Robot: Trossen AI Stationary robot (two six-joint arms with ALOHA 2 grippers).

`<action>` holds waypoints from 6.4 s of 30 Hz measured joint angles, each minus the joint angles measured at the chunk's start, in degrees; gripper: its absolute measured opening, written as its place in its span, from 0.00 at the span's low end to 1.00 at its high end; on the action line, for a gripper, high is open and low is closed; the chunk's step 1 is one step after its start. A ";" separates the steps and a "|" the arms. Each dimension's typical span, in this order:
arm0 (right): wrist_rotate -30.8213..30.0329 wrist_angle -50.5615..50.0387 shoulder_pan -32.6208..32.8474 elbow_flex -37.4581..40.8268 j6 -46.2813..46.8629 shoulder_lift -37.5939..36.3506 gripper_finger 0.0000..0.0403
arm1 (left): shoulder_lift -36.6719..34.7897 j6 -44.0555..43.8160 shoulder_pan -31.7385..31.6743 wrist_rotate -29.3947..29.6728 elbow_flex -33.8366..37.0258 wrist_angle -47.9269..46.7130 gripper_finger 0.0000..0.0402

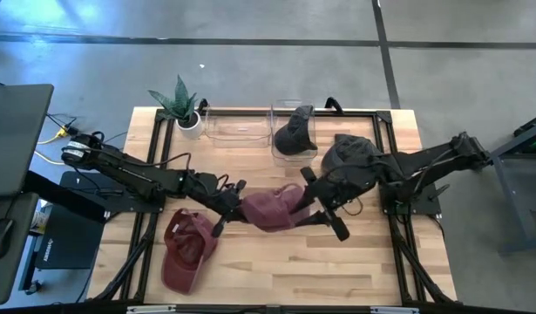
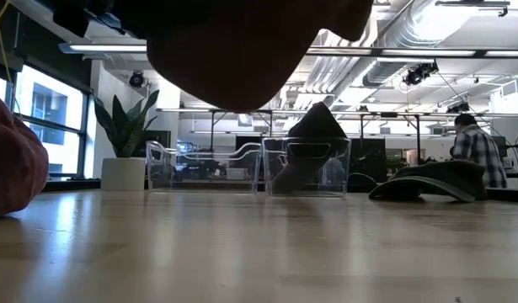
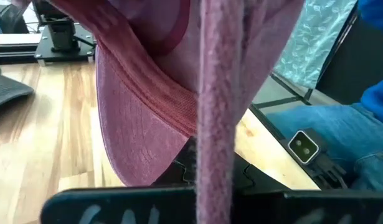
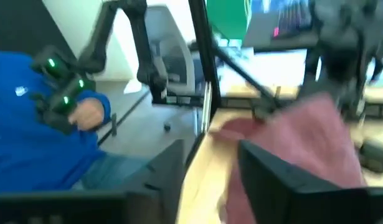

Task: Pick & Place hat
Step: Put the right red cap into the left transparent bin

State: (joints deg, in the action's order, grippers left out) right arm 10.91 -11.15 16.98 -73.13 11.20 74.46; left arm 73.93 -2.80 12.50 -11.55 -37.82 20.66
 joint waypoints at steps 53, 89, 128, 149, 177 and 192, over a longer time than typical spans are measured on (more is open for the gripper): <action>-4.61 10.56 2.12 9.38 -9.33 1.19 0.72 | -0.02 1.04 -0.10 -1.42 -0.02 5.25 0.01; -13.37 -7.42 -2.61 -10.60 -1.14 12.84 0.20 | -0.05 5.93 -0.12 1.38 -0.07 9.43 0.01; -15.66 -48.57 6.00 -39.04 -5.47 27.07 0.00 | 0.00 46.09 3.33 6.88 -0.02 2.36 0.01; 4.59 -15.12 2.44 -25.24 -4.04 35.54 0.00 | -0.02 55.53 5.54 17.11 -0.02 4.30 0.01; 0.98 -43.30 3.07 -36.99 -3.99 40.83 0.00 | 0.09 55.07 5.54 20.90 0.17 5.44 0.01; -17.18 -34.64 3.95 -42.11 -8.30 38.29 0.00 | -0.11 55.00 5.50 21.28 -0.09 7.00 0.01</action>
State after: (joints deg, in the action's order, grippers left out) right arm -6.27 -45.78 20.94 -115.24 2.89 112.75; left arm 73.82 52.20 18.00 9.73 -37.91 27.66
